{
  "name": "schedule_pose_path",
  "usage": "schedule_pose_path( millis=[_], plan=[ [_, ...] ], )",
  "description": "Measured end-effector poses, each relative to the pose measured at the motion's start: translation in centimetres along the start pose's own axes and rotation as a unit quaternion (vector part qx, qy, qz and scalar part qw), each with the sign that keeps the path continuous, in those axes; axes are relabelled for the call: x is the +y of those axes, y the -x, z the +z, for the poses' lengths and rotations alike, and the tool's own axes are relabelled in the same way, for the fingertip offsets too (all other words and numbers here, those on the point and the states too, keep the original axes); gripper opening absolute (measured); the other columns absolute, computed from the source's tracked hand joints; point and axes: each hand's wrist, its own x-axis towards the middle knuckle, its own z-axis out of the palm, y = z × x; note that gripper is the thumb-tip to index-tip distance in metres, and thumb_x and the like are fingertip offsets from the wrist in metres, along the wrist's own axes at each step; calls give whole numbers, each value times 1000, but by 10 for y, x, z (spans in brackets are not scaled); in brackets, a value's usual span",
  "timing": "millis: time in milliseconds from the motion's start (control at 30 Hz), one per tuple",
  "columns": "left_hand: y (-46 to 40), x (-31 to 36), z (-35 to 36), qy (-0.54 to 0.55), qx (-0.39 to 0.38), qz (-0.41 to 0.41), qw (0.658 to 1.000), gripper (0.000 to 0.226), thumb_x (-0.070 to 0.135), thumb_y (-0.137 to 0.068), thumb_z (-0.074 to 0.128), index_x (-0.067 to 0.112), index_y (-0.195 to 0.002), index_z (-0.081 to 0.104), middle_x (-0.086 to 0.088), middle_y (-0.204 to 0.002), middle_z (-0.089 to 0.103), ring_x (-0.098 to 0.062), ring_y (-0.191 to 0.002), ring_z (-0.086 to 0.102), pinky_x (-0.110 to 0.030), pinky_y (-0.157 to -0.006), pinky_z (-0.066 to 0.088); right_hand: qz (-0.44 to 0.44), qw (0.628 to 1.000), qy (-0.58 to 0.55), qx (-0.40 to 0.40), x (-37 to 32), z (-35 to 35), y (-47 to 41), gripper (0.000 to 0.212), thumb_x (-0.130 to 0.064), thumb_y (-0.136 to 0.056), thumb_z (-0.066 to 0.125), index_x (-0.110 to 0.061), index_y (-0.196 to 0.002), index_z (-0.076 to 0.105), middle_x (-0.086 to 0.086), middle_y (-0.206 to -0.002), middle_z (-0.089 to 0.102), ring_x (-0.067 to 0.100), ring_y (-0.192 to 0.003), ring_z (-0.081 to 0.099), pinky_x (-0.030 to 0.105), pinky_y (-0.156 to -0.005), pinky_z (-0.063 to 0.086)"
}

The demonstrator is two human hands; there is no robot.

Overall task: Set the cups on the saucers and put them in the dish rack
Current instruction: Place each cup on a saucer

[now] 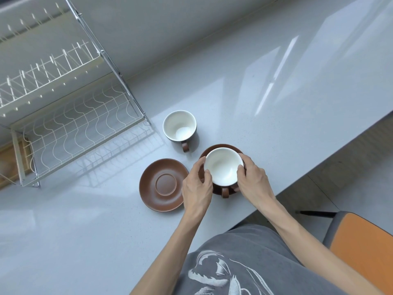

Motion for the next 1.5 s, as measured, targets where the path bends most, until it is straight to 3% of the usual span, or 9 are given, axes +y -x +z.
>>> schedule_pose_path(
  millis=[300,500,767,933,1000,1133,1233,1367,1500],
  plan=[
    [-8,3,-1,-5,-12,1,1000,38,30,-93,50,44,-127,57,26,-83,60,-21,-77,70,-43,-84,57,-2,1000,6,13,-5,-3,-3,43,-17,-100,32,-22,-141,43,14,-103,68,38,-82,68,47,-79,55],
    [-14,6,-8,-25,-34,3,999,35,30,-97,51,39,-130,59,18,-99,68,-10,-79,61,-27,-75,48,-11,998,59,0,-5,-9,-9,38,-25,-101,34,-19,-137,45,13,-103,69,35,-89,64,42,-82,51],
    [-31,9,-36,-81,-37,2,996,35,36,-100,49,32,-133,61,14,-126,69,-5,-96,64,-32,-93,47,-81,979,181,38,-33,-21,-27,38,-35,-102,38,-22,-136,51,6,-118,68,37,-105,62,42,-83,46],
    [-36,9,-58,-80,7,-6,997,33,33,-100,49,33,-130,64,6,-94,71,-8,-96,63,-28,-82,46,-124,976,180,24,-58,-16,-47,38,-35,-101,40,-23,-136,52,5,-125,64,32,-111,60,41,-88,44],
    [-39,8,-65,-106,30,2,994,33,31,-100,49,32,-130,64,8,-102,71,-13,-106,65,-30,-84,45,-145,972,182,23,-68,-11,-54,39,-33,-101,42,-22,-137,52,4,-130,61,30,-114,58,40,-89,44],
    [-51,7,-75,-224,70,71,969,40,30,-102,47,30,-141,53,6,-141,59,-21,-121,61,-36,-93,45,-193,963,188,21,-85,1,-65,40,-31,-101,44,-19,-138,52,1,-141,55,26,-124,54,41,-92,46],
    [-65,12,-80,-270,90,115,952,44,28,-101,47,29,-145,49,6,-147,53,-24,-115,63,-38,-85,47,-212,958,193,15,-94,10,-75,40,-31,-100,46,-19,-138,51,1,-142,52,26,-124,53,42,-88,48],
    [-86,18,-81,-312,96,150,933,47,28,-101,49,25,-148,46,-1,-152,48,-28,-127,55,-43,-87,51,-219,954,206,7,-103,20,-86,43,-30,-100,45,-20,-141,46,3,-147,45,27,-127,49,44,-87,49],
    [-109,22,-79,-256,91,126,954,50,30,-101,48,24,-151,42,-1,-154,46,-26,-132,52,-42,-96,48,-205,960,191,-8,-109,28,-98,48,-31,-100,45,-20,-146,40,5,-154,36,27,-135,41,46,-94,47]
  ],
)
